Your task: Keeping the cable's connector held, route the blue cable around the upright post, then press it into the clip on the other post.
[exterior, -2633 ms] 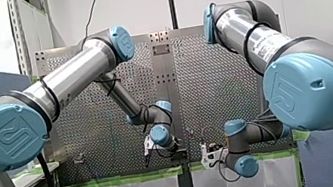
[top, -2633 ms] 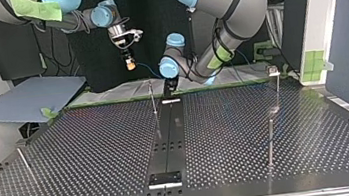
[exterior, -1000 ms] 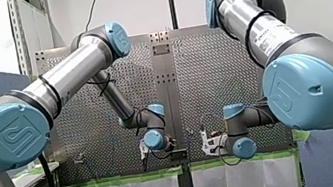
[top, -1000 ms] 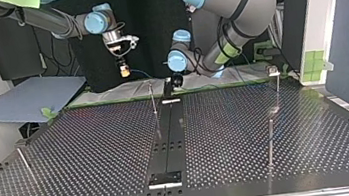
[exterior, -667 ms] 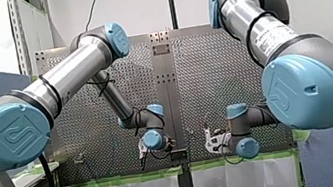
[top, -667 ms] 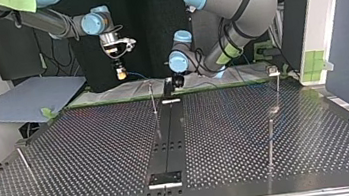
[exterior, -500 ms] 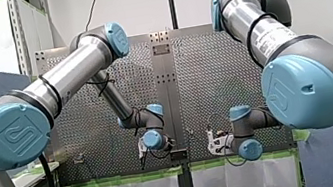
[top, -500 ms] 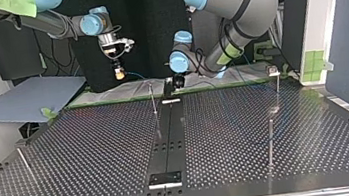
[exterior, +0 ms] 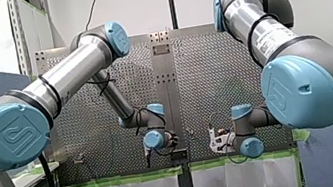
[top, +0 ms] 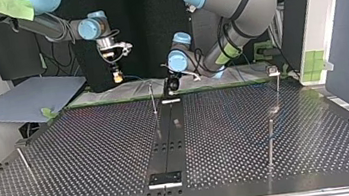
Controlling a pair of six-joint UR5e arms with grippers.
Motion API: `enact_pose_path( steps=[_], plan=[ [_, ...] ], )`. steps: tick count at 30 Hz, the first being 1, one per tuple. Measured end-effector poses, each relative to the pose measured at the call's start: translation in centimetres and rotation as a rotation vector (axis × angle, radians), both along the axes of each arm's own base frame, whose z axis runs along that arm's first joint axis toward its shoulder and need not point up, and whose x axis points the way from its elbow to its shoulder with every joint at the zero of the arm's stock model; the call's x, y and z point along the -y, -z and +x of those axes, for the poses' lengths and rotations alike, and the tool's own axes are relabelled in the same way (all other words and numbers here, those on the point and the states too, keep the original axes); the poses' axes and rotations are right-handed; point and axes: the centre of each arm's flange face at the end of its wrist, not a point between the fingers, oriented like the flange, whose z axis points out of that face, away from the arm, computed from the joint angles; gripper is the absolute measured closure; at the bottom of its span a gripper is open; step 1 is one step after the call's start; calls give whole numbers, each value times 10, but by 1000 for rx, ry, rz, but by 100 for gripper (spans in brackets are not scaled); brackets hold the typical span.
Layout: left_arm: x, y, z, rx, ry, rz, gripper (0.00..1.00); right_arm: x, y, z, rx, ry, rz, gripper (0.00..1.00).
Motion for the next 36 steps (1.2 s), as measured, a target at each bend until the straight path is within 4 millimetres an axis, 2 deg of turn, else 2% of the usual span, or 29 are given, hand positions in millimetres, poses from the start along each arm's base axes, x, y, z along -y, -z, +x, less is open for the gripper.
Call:
enact_pose_path(
  steps=[7,15,29,36],
  plan=[
    [6,-13,0,13,18,-18,100,10,-3,0,7,-4,2,100],
    [11,-37,2,30,18,-41,100,25,-7,-6,34,-7,6,100],
    [11,-36,-10,-16,-30,4,100,37,-7,-22,42,19,22,100],
    [15,-33,-19,-35,0,62,100,36,-4,-26,10,24,38,100]
  ],
)
